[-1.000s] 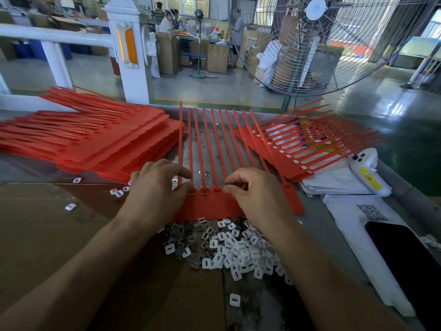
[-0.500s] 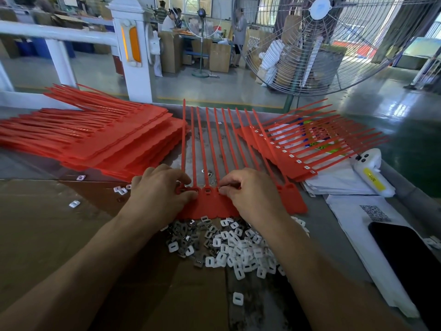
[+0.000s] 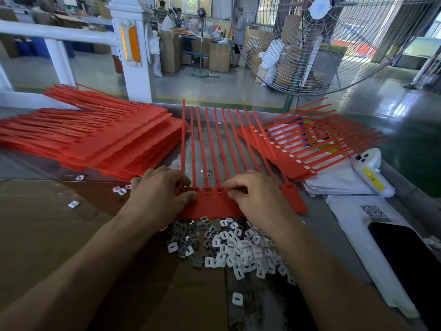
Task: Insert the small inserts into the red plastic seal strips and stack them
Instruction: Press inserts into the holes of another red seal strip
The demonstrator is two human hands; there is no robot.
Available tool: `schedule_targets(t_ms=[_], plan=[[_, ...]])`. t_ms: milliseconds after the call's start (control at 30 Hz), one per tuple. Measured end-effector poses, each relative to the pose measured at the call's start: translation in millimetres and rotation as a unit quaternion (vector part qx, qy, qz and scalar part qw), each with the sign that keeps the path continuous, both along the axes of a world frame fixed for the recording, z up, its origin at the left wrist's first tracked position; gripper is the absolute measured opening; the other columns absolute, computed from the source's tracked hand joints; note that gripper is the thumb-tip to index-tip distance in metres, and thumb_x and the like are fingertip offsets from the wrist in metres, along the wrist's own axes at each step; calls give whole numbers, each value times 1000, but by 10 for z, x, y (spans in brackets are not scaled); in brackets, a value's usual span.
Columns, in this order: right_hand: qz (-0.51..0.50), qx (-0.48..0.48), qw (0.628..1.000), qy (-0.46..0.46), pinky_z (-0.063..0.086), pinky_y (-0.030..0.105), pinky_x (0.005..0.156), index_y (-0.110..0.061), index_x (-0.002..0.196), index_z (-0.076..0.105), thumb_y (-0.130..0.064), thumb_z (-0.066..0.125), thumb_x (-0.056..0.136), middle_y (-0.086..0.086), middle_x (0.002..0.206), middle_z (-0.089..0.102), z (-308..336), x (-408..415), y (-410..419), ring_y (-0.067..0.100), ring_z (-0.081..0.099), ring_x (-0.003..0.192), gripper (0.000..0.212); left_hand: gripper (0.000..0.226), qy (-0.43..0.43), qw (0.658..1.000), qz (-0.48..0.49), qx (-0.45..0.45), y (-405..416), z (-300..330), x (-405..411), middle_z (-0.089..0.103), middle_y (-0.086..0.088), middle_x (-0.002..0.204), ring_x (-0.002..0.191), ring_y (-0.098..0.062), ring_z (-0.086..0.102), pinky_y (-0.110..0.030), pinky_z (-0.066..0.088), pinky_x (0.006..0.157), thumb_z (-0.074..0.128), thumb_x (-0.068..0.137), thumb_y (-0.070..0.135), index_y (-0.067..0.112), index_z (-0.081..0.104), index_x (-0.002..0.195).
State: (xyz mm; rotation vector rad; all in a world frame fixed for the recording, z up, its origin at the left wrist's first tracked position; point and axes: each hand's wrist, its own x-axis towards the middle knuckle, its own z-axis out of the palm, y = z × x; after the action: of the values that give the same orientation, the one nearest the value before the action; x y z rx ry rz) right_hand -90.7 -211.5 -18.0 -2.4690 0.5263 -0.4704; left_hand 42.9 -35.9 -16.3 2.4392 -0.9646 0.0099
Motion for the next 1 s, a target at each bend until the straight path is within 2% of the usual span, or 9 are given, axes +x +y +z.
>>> schedule_targets(t_ms=[100,167,300,400,500,700,1000], plan=[[8,-27,999,22,50,28,100,-29,115,78,-19,68,99,-9,117,65,19,7,24,8,61,110,21,37,-3,1000,-1,1,-4,-7,1,56,10,118,121,-16,45,-45,29,106,66,90,54,37,66,122],[11,-32,999,23,50,33,102,-29,116,78,-21,68,99,-9,115,64,37,-5,38,9,60,109,21,36,-3,1000,-1,0,-3,-12,4,55,11,116,120,-16,45,-45,29,105,66,90,54,37,66,122],[41,-20,999,1,52,31,97,-31,111,78,-27,72,96,-15,108,64,101,-70,90,2,60,103,17,36,-2,1000,-1,0,-9,-7,2,54,11,114,120,-16,46,-45,30,106,66,90,55,37,66,121],[112,-10,993,30,54,31,90,-31,104,79,-31,76,93,-17,100,64,146,-98,174,-1,61,94,11,35,-4,1000,-1,-2,-9,-5,2,56,10,117,120,-16,46,-45,30,105,66,90,54,37,66,121],[151,-25,987,59,53,32,90,-32,103,78,-32,77,91,-16,99,63,147,-90,241,0,60,93,13,35,-2,1000,-2,0,-9,0,6,56,10,118,120,-17,46,-46,30,106,66,90,54,37,66,121],[161,-63,983,60,52,37,91,-34,105,78,-32,76,92,-13,102,63,136,-65,274,6,59,99,13,33,-5,1000,0,-8,-10,0,-2,58,9,119,120,-17,47,-47,30,107,67,90,53,36,68,118],[176,-108,976,66,52,31,85,-34,105,75,-32,69,96,-15,100,61,145,-87,316,2,57,92,11,33,-1,1000,0,-4,-9,7,-13,58,8,120,120,-17,48,-46,31,107,66,90,53,36,68,119]])
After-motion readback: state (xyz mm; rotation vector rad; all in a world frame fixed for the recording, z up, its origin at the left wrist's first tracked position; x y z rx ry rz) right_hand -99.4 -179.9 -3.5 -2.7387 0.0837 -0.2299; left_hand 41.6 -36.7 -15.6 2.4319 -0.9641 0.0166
